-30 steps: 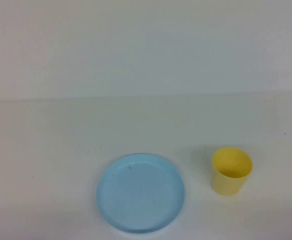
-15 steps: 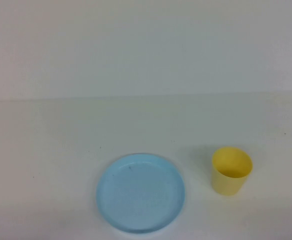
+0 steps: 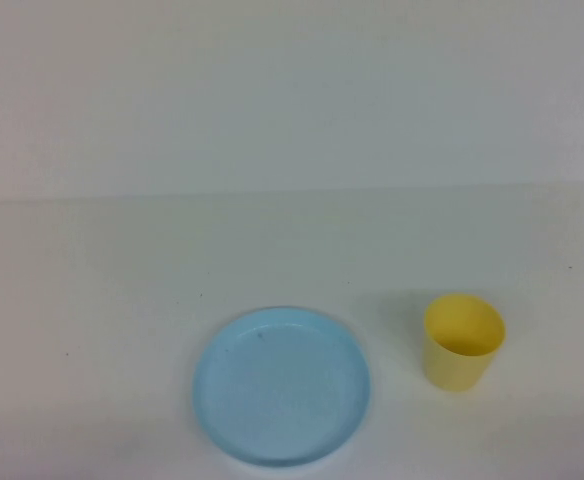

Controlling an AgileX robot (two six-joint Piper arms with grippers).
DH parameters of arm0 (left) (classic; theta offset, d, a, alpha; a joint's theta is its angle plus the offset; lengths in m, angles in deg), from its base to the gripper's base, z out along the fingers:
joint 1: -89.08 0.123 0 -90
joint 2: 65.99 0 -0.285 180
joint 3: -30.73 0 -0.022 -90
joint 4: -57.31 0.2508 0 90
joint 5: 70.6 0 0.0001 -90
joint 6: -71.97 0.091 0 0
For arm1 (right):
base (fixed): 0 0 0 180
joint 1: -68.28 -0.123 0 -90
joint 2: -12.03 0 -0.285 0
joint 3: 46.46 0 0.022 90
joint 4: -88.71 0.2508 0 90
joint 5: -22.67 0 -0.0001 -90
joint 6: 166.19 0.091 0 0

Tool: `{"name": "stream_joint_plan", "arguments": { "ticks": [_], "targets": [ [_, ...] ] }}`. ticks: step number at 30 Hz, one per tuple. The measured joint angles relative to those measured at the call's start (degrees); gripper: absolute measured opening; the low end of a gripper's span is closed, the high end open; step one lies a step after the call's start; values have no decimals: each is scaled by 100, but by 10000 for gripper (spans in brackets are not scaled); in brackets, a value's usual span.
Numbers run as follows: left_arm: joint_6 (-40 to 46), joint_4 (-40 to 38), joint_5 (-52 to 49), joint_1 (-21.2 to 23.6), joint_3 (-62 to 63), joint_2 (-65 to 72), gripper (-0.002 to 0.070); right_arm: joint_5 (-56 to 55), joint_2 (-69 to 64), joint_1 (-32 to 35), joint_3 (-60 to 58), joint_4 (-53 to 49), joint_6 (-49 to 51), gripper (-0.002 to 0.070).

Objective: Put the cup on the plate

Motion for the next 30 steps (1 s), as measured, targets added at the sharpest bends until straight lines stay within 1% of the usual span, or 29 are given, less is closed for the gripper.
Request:
{"name": "stream_joint_plan", "arguments": {
  "ticks": [7,10,12,16,19,22,25,28,30],
  "targets": [
    [0,0,0,0,0,0,1,0,0,0,0,0,0,15],
    [288,187,82,0,0,0,1,0,0,0,0,0,0,15],
    [298,206,179,0,0,0,1,-10,0,0,0,-73,0,15],
    [273,193,584,0,0,0,1,-11,0,0,0,-360,0,15],
    [273,193,1213,0,0,0,1,-69,0,0,0,-470,0,15],
    [273,193,2008,0,0,0,1,-399,0,0,-11,-497,0,15],
    [273,193,2544,0,0,0,1,-1064,0,0,-11,-517,0,15],
    [273,193,2660,0,0,0,1,-1697,0,0,-11,-517,0,15],
    [273,193,2660,0,0,0,1,-1891,0,0,-11,-530,0,15]
  ]
}}
